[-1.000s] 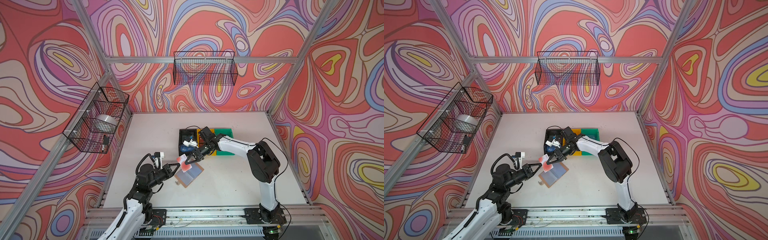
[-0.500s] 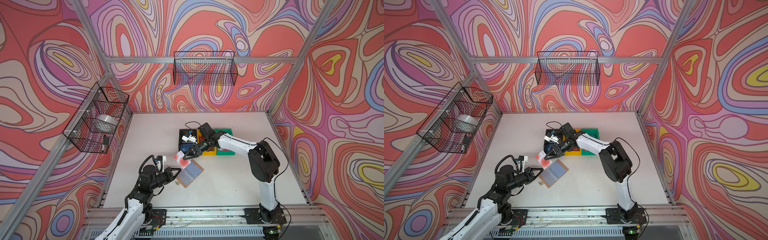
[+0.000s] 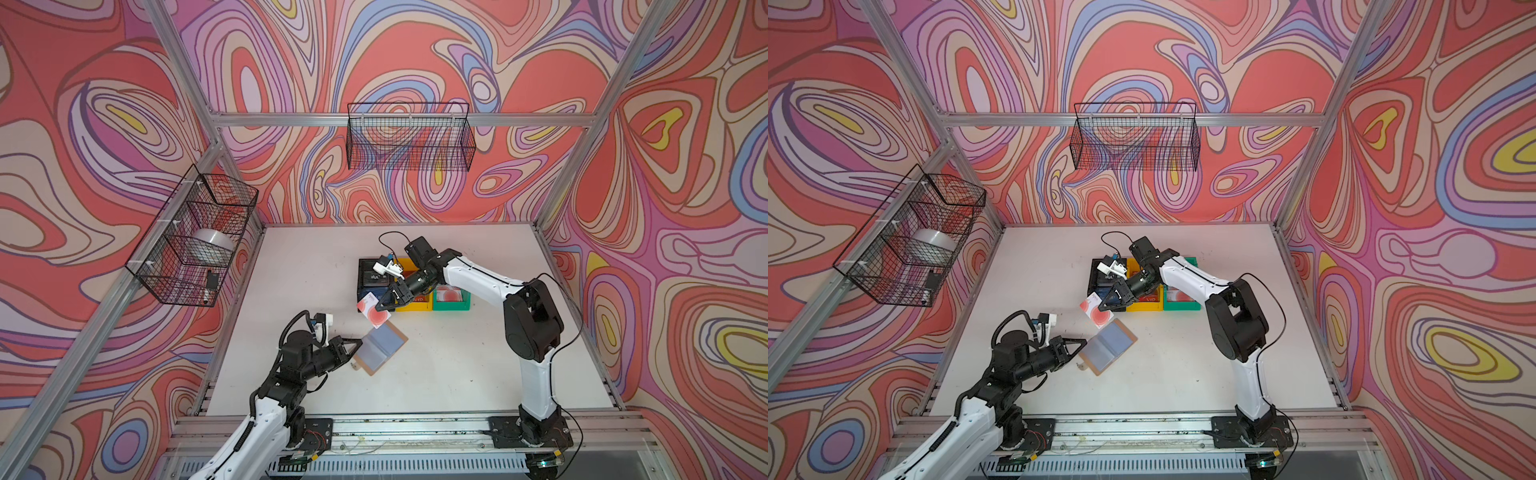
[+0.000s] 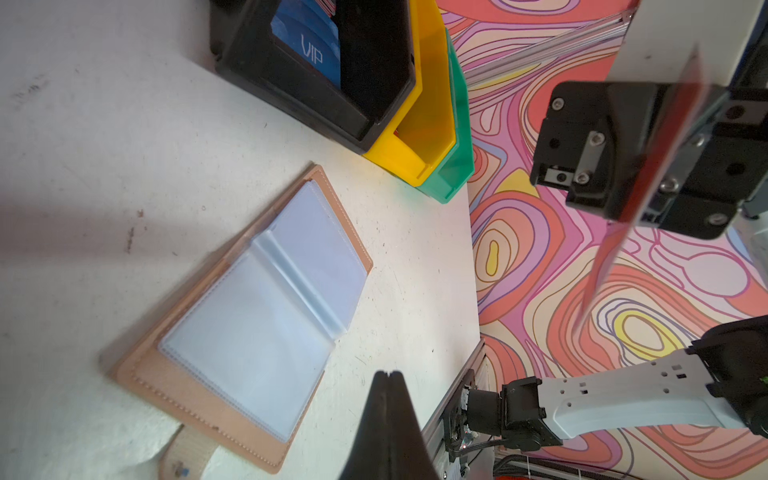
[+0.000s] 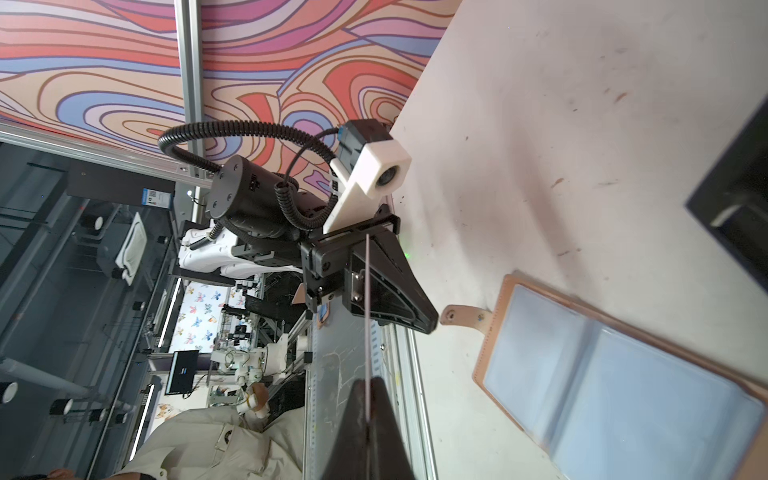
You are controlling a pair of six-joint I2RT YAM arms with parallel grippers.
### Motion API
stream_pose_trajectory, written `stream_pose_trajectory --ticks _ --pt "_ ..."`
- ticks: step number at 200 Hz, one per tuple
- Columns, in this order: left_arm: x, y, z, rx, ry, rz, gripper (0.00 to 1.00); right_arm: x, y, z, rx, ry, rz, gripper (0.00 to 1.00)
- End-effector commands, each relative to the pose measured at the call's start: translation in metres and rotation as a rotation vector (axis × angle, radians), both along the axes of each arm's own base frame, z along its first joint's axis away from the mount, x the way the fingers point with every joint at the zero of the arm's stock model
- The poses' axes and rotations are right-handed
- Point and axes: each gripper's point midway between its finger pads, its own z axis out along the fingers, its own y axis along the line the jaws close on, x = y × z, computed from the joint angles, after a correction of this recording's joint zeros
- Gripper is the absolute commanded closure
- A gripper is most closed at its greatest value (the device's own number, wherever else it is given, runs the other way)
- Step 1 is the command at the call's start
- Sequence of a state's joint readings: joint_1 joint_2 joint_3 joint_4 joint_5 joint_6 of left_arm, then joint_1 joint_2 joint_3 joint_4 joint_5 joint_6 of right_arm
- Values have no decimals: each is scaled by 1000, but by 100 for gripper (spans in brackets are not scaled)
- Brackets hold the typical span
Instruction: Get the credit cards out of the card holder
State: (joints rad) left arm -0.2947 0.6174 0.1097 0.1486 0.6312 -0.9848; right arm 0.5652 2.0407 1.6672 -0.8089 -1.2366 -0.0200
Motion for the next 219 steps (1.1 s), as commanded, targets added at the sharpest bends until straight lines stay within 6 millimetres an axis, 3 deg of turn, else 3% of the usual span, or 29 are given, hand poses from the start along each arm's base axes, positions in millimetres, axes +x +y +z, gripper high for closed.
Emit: stream_pose_trajectory --ticks 1,22,57,94,112,141,162,219 --pt "1 0 3 21 -5 -4 100 10 -28 -6 -99 -85 0 100" --pt "2 1 2 42 6 -7 100 25 -59 -19 -239 -183 -1 100" --pt "5 1 1 51 17 -2 100 55 -129 -52 -645 -514 46 100" --pt "9 -2 -1 46 26 -10 100 81 -184 -33 -793 -636 31 100" --pt "9 -3 -1 38 26 -11 100 88 -201 -20 -798 -683 12 100" --pt "9 -2 -1 40 27 -12 100 98 -230 -20 -878 -725 7 100" --pt "8 -2 -1 46 28 -9 100 108 -240 -21 -894 -737 13 100" --pt "9 -1 -3 47 44 -2 100 125 -230 -41 -853 -736 97 100"
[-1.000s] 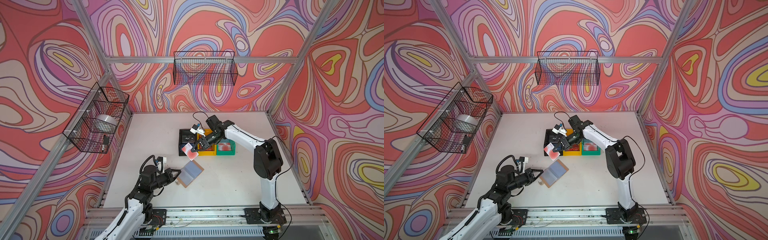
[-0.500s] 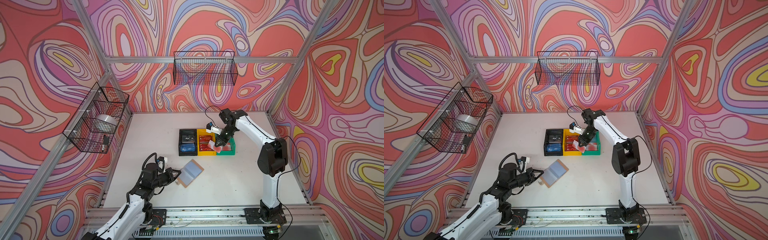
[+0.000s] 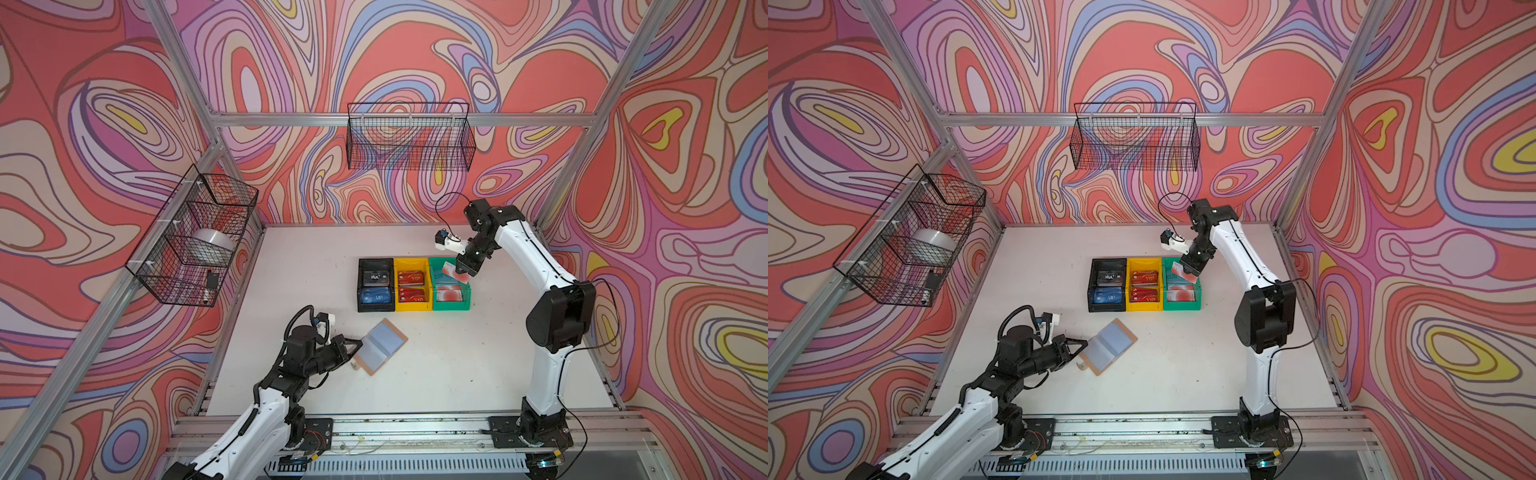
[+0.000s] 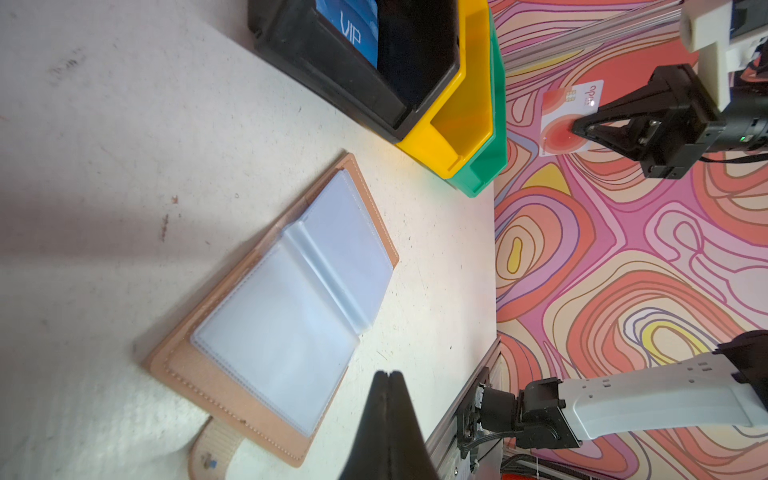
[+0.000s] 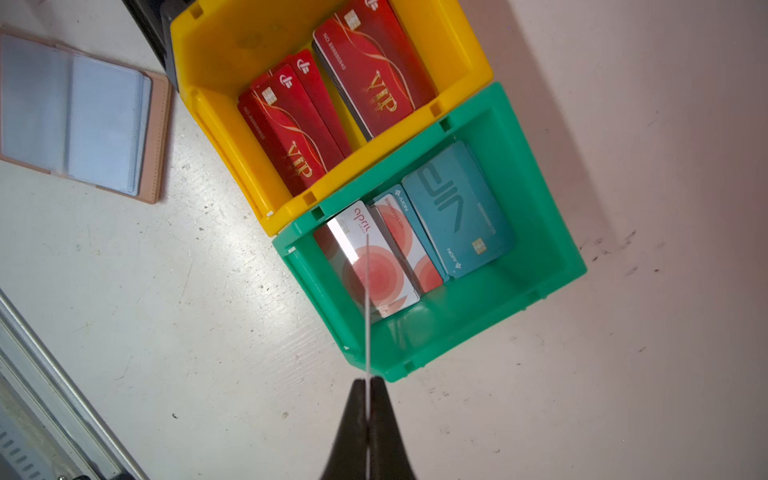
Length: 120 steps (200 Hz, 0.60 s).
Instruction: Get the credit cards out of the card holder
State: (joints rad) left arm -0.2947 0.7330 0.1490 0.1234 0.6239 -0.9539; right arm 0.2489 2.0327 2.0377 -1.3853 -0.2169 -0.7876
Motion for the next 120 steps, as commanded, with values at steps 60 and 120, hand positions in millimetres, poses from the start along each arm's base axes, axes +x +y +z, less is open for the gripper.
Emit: stream_pose_trajectory --ticks 60,120 --pt "5 2 8 9 -20 16 100 8 -8 -50 -96 102 60 100" --pt "4 2 6 12 -11 17 100 0 -11 -84 -126 201 73 100"
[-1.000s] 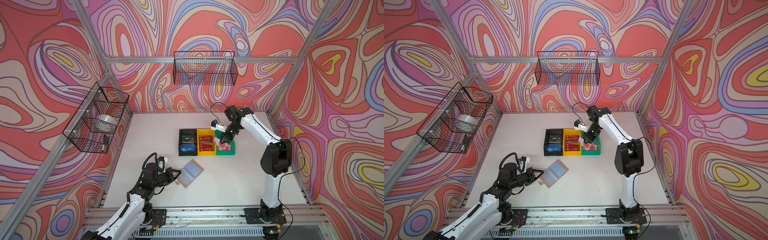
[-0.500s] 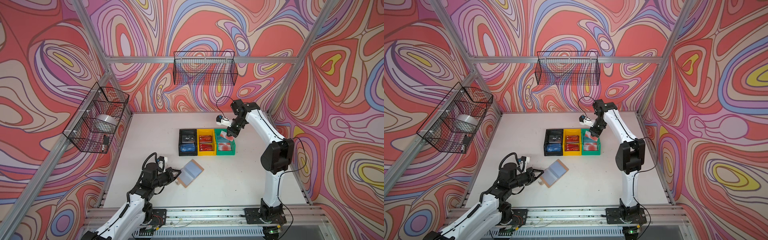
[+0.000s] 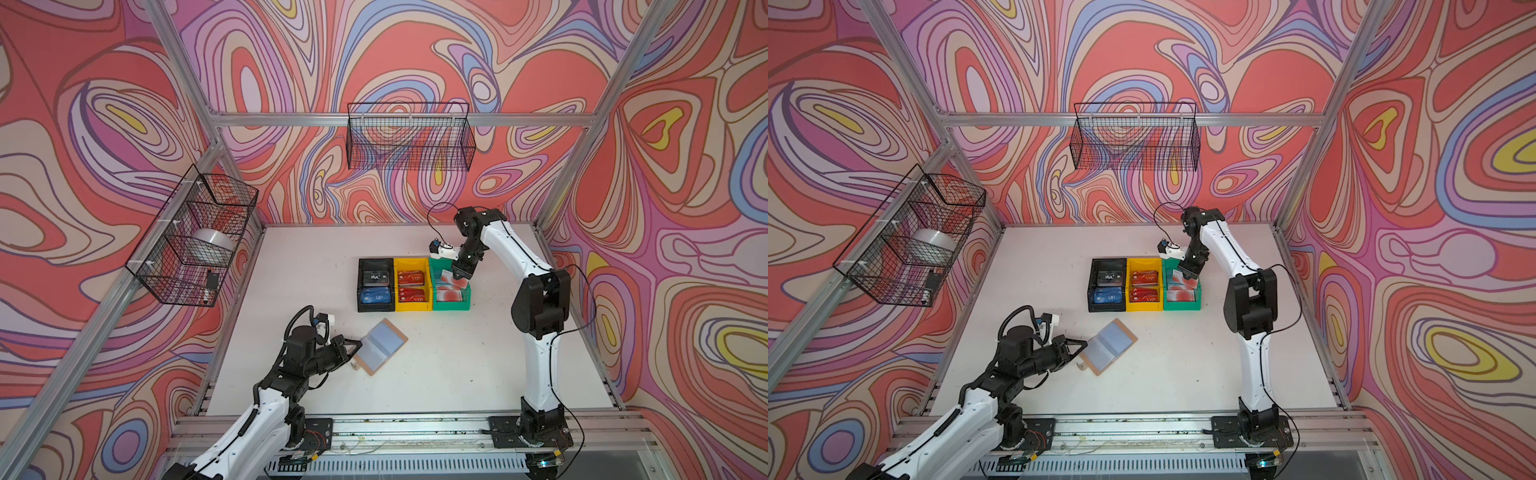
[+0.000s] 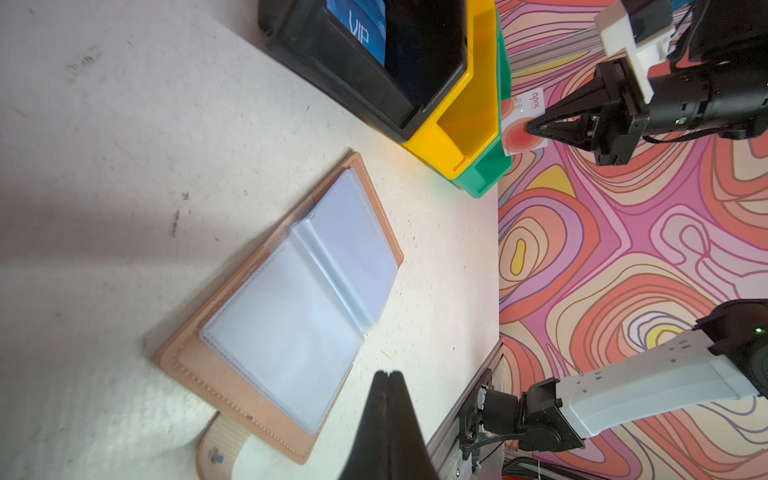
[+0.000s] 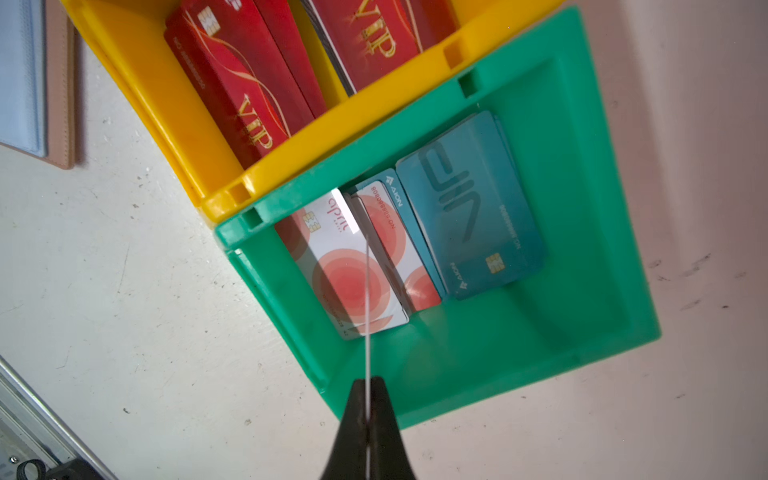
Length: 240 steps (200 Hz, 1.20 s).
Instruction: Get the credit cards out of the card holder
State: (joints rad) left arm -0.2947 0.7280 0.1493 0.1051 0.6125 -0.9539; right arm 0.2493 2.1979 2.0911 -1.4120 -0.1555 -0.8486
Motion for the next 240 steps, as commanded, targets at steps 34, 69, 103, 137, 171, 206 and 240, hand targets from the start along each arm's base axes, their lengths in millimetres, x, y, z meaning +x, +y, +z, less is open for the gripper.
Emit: stream_pose_trajectory --ticks 34,69,103,137,171,206,240 --pt "4 1 6 5 -16 11 100 -18 -3 -45 -36 143 17 100" --pt "4 1 5 8 -9 15 100 -24 6 -49 -23 164 33 100" --pt "5 1 3 10 -2 16 100 -37 21 -50 6 202 62 100" --pt "5 1 1 13 4 13 100 -47 27 -52 20 232 72 100" --pt "4 0 0 15 6 8 100 -42 21 -57 -19 208 50 100" --pt "3 1 -1 15 11 8 100 -22 20 -52 -35 106 22 94" --pt "3 1 -1 15 11 9 100 -5 13 -45 -73 3 -5 87"
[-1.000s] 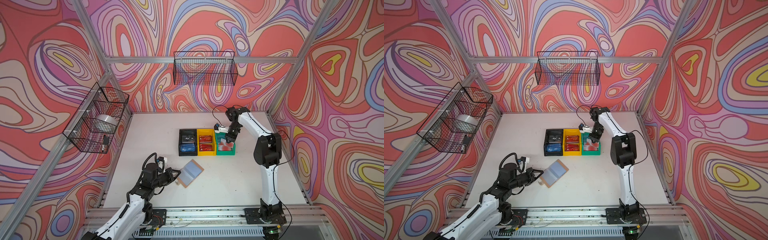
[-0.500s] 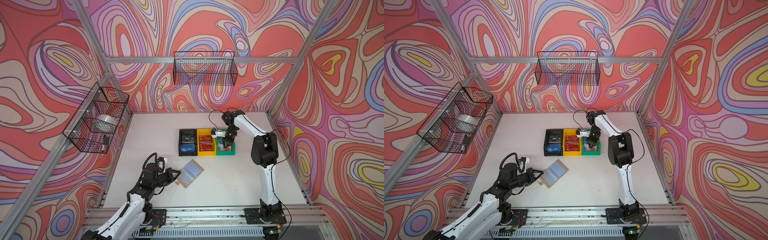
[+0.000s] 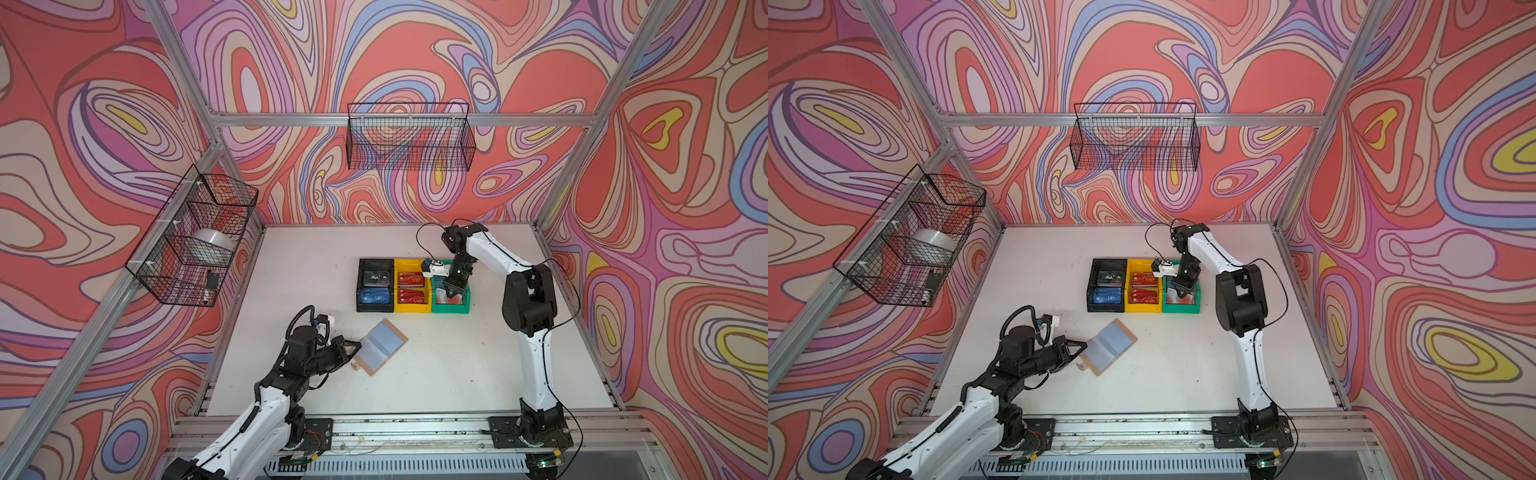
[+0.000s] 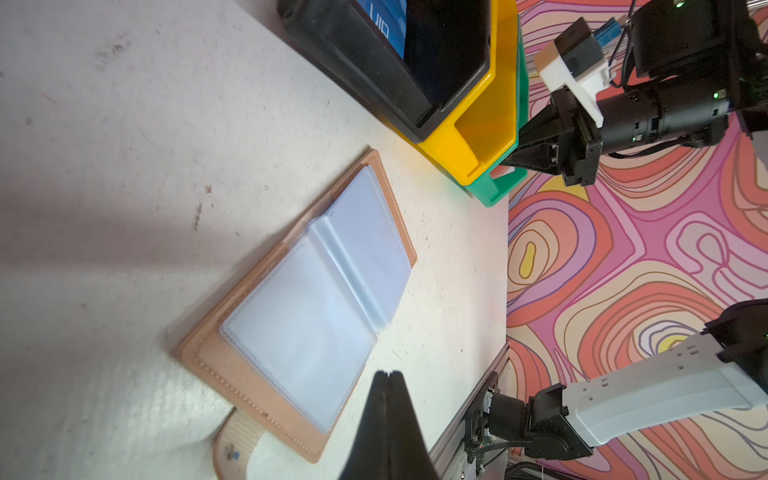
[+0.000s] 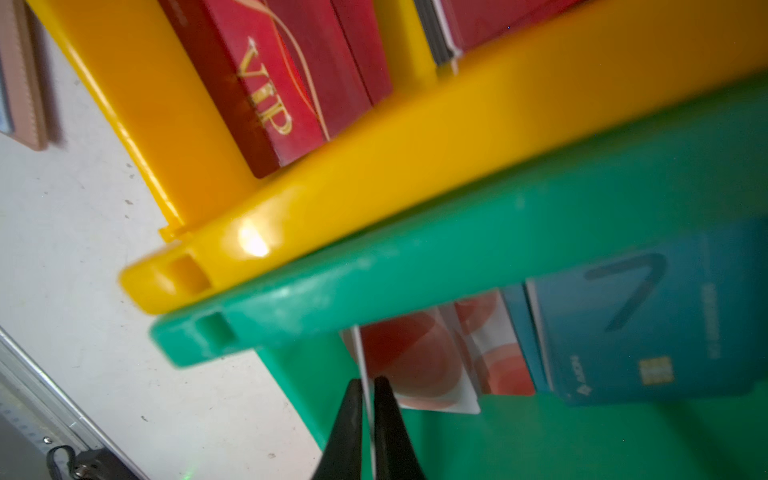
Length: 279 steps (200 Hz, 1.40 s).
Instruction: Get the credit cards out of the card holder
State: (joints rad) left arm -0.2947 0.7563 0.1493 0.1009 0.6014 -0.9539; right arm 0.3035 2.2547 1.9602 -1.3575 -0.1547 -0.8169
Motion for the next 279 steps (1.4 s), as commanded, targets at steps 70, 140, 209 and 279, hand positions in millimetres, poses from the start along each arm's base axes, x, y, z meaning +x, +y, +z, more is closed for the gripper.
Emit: stream_pose_trajectory --ticks 70,140,209,279 --pt "2 0 -1 10 5 3 100 50 0 51 15 -359 -91 69" --pt "-2 10 -26 66 95 47 100 17 49 107 272 -362 -198 79" --pt "-3 10 -45 83 152 52 100 -105 201 54 604 -58 -133 87" --pt "-5 14 -50 104 160 66 100 -112 212 -1 576 70 -216 90"
